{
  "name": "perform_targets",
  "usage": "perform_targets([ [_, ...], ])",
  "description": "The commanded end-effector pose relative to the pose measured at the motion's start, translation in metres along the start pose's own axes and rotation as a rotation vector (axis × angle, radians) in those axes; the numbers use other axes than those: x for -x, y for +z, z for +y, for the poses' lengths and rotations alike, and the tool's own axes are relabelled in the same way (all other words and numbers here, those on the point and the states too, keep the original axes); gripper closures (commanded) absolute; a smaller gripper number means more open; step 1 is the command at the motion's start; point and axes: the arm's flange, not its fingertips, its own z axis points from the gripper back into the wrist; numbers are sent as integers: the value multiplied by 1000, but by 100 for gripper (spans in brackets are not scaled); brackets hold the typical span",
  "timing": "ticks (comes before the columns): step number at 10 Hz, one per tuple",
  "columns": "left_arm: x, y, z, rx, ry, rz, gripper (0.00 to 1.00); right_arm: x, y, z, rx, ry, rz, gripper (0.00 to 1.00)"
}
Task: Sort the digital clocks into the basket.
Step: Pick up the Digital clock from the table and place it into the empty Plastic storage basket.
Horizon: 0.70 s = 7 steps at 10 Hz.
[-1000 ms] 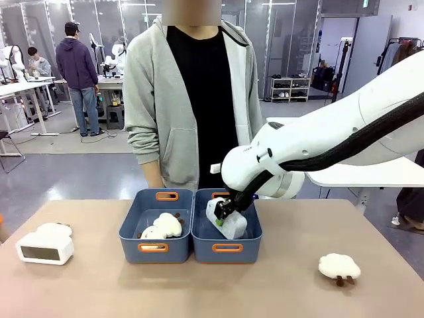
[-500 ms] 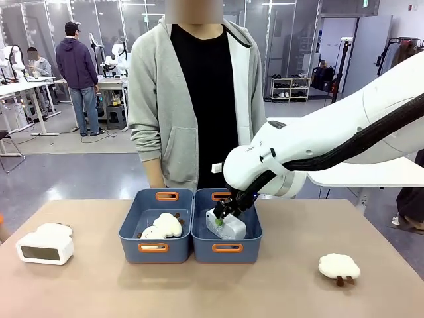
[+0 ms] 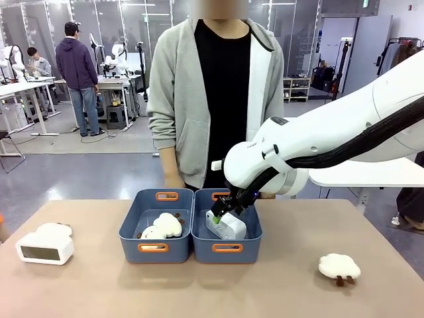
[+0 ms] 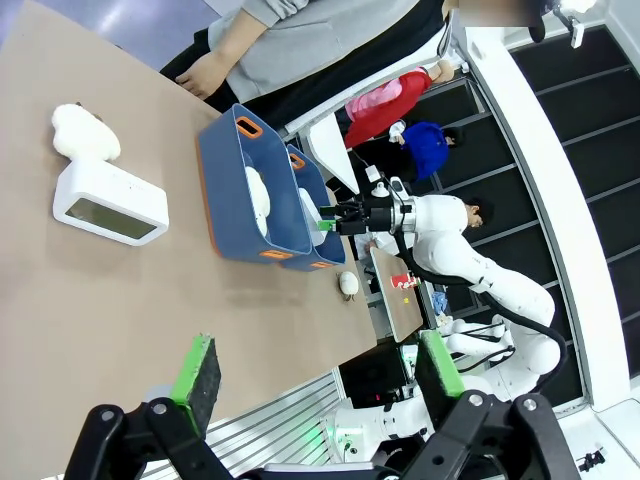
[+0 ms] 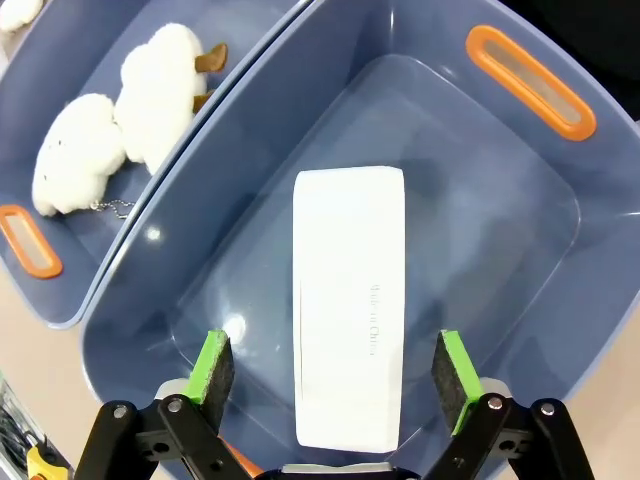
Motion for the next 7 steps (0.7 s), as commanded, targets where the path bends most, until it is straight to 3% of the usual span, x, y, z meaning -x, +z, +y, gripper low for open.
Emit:
perform_targets([
  [1,-2,2,0,26,-21,-13,0,-5,-3,-5,7,0,-1,0],
  [7,-2,2,0,26,-21,-13,0,-5,-3,-5,7,0,-1,0],
])
